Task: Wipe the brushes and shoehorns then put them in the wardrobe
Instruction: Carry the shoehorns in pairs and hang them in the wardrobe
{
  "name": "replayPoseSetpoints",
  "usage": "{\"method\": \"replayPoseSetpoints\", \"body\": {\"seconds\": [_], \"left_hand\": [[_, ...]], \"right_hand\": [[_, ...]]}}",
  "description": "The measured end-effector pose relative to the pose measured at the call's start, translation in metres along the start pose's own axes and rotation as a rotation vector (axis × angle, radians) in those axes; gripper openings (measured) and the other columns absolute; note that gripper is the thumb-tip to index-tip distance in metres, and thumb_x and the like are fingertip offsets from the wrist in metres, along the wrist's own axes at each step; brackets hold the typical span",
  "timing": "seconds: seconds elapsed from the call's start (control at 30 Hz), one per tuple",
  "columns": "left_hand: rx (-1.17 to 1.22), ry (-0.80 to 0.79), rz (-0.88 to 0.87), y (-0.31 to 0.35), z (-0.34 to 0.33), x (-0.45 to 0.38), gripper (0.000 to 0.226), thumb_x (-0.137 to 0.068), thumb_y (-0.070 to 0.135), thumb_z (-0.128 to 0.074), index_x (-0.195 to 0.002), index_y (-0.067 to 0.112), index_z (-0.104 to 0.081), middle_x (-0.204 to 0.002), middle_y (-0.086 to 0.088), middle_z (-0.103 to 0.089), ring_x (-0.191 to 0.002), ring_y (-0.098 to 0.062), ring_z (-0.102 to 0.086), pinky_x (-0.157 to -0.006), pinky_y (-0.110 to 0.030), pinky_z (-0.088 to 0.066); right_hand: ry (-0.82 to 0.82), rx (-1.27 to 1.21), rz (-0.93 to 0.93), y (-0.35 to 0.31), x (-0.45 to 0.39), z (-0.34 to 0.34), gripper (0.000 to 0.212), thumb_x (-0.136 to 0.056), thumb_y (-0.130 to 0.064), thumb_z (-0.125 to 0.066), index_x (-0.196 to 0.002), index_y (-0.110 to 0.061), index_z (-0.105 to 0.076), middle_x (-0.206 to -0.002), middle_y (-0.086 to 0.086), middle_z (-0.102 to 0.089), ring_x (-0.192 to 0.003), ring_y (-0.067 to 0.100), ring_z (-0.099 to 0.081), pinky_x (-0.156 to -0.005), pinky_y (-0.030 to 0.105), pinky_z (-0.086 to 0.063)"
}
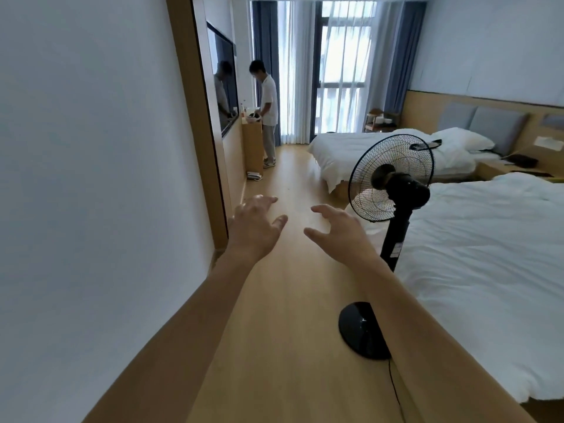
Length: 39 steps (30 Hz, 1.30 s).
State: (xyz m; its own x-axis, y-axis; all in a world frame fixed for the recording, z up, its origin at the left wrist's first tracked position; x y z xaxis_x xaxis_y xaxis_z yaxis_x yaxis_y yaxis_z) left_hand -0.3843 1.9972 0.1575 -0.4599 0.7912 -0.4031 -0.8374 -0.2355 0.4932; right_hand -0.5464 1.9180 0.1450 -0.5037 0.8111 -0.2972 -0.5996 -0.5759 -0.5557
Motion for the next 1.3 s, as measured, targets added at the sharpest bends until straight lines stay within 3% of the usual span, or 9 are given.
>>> {"method": "replayPoseSetpoints", "body": {"seconds": [0.43,0.63,0.77,1.03,1.3], "left_hand": [[0.008,-0.081,-0.046,-0.068,-0.11,-0.202,0.048,-0.093,0.046,-0.057,-0.136,0.027,-0.052,-0.144,0.001,-0.049,-0.131,-0.024,-0.046,-0.105,-0.045,-0.041],[-0.106,-0.094,-0.01,-0.098,-0.159,-0.325,0.051,-0.094,0.046,-0.055,-0.14,0.027,-0.048,-0.146,0.001,-0.047,-0.133,-0.025,-0.044,-0.107,-0.047,-0.039],[-0.143,-0.073,-0.002,-0.111,-0.181,-0.409,0.052,-0.094,0.047,-0.054,-0.14,0.026,-0.048,-0.146,0.002,-0.048,-0.133,-0.025,-0.044,-0.107,-0.046,-0.038],[-0.109,-0.074,0.062,-0.159,-0.236,-0.541,0.052,-0.094,0.047,-0.054,-0.141,0.027,-0.047,-0.148,0.001,-0.045,-0.133,-0.025,-0.044,-0.108,-0.046,-0.037],[-0.047,-0.096,-0.014,-0.203,-0.314,-0.701,0.048,-0.092,0.046,-0.057,-0.136,0.029,-0.051,-0.144,0.003,-0.05,-0.128,-0.026,-0.046,-0.102,-0.041,-0.036]], "right_hand": [[-0.004,0.025,-0.08,0.066,-0.205,-0.085,0.055,-0.087,-0.046,-0.067,-0.138,-0.029,-0.054,-0.136,0.002,-0.06,-0.123,0.021,-0.056,-0.103,0.039,-0.046],[-0.051,-0.029,-0.075,0.098,-0.339,-0.119,0.054,-0.089,-0.046,-0.066,-0.139,-0.032,-0.052,-0.137,-0.002,-0.059,-0.121,0.018,-0.056,-0.087,0.028,-0.042],[-0.098,-0.037,-0.049,0.11,-0.428,-0.135,0.055,-0.09,-0.044,-0.066,-0.141,-0.029,-0.052,-0.137,0.002,-0.058,-0.121,0.019,-0.056,-0.098,0.034,-0.046],[-0.132,-0.028,-0.043,0.138,-0.574,-0.181,0.055,-0.09,-0.044,-0.066,-0.141,-0.029,-0.052,-0.137,0.002,-0.058,-0.123,0.02,-0.055,-0.101,0.036,-0.047],[-0.098,0.032,-0.123,0.182,-0.722,-0.23,0.056,-0.091,-0.044,-0.066,-0.142,-0.029,-0.05,-0.142,0.001,-0.055,-0.128,0.02,-0.052,-0.105,0.034,-0.042]]}}
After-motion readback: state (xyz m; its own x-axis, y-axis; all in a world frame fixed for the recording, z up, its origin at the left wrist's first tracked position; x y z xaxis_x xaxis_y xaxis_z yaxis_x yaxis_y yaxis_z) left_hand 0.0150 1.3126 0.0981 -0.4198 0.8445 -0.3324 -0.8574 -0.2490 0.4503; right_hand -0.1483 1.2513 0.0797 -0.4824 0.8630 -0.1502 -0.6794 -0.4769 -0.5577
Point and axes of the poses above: each hand's wrist, its own x-axis away from the middle knuckle, its own z-axis out of the back of the hand, y = z × x, the point moved 8 cm from there along -x, towards the middle knuckle
